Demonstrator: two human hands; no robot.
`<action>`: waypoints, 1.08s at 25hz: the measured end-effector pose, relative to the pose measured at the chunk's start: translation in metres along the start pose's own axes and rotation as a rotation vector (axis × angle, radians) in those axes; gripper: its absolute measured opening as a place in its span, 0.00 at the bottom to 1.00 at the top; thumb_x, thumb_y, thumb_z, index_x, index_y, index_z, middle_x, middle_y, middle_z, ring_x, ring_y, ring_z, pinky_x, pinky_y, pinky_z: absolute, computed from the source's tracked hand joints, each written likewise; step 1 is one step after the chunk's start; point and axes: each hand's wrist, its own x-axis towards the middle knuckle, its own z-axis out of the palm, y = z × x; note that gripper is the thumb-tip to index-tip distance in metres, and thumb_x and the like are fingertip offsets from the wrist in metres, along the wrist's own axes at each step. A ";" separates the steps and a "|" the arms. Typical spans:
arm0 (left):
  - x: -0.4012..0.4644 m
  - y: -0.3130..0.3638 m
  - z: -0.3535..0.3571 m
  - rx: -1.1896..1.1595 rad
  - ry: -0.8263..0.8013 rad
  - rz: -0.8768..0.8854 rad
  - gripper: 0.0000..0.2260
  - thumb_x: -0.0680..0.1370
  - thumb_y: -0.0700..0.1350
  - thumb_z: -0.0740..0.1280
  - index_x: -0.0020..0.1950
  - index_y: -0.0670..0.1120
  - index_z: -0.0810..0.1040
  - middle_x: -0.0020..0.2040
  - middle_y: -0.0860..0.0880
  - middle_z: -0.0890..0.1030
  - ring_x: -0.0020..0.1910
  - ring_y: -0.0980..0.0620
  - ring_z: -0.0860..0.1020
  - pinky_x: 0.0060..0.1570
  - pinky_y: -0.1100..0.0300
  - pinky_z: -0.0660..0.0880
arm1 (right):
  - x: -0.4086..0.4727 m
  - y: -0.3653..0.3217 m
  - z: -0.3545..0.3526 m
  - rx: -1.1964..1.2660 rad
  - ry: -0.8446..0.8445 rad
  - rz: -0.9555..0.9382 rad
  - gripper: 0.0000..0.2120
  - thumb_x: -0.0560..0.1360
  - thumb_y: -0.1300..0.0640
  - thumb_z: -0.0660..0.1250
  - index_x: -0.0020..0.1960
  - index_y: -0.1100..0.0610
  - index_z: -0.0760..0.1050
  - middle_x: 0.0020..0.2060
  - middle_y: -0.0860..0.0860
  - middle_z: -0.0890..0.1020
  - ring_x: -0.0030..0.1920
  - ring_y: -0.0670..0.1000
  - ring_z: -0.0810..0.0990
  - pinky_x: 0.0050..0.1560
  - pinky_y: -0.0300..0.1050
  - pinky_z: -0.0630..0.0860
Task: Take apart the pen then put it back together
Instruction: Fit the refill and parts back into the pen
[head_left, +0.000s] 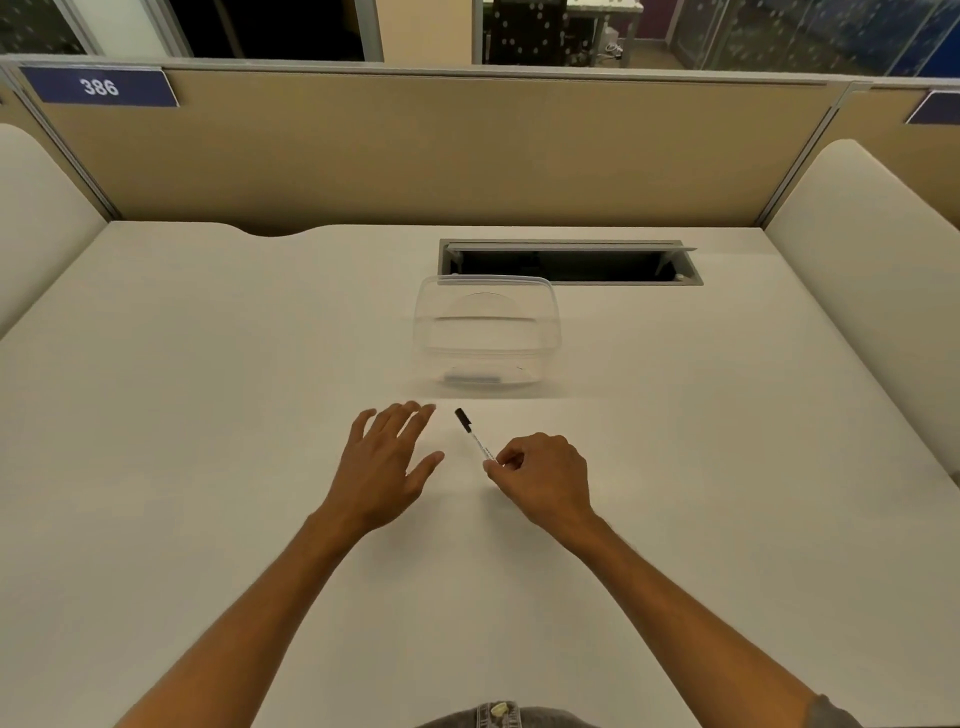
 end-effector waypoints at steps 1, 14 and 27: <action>-0.004 -0.004 0.010 -0.014 -0.024 -0.044 0.27 0.79 0.59 0.57 0.75 0.48 0.61 0.74 0.46 0.67 0.73 0.47 0.64 0.73 0.48 0.55 | 0.002 0.001 0.006 -0.009 0.009 0.017 0.11 0.69 0.43 0.68 0.43 0.49 0.84 0.36 0.44 0.85 0.38 0.47 0.82 0.34 0.38 0.68; -0.030 -0.024 0.061 -0.044 -0.062 -0.206 0.35 0.76 0.67 0.42 0.78 0.51 0.49 0.79 0.49 0.50 0.78 0.51 0.47 0.75 0.49 0.46 | 0.010 -0.001 0.045 -0.105 0.044 0.146 0.13 0.69 0.44 0.67 0.36 0.54 0.80 0.30 0.48 0.81 0.32 0.53 0.77 0.35 0.41 0.67; -0.030 -0.027 0.067 -0.037 -0.030 -0.193 0.34 0.76 0.67 0.43 0.78 0.51 0.51 0.79 0.49 0.52 0.78 0.51 0.48 0.75 0.49 0.47 | 0.028 -0.008 0.050 -0.080 0.068 0.133 0.14 0.71 0.44 0.67 0.35 0.54 0.77 0.32 0.50 0.81 0.34 0.54 0.79 0.36 0.42 0.66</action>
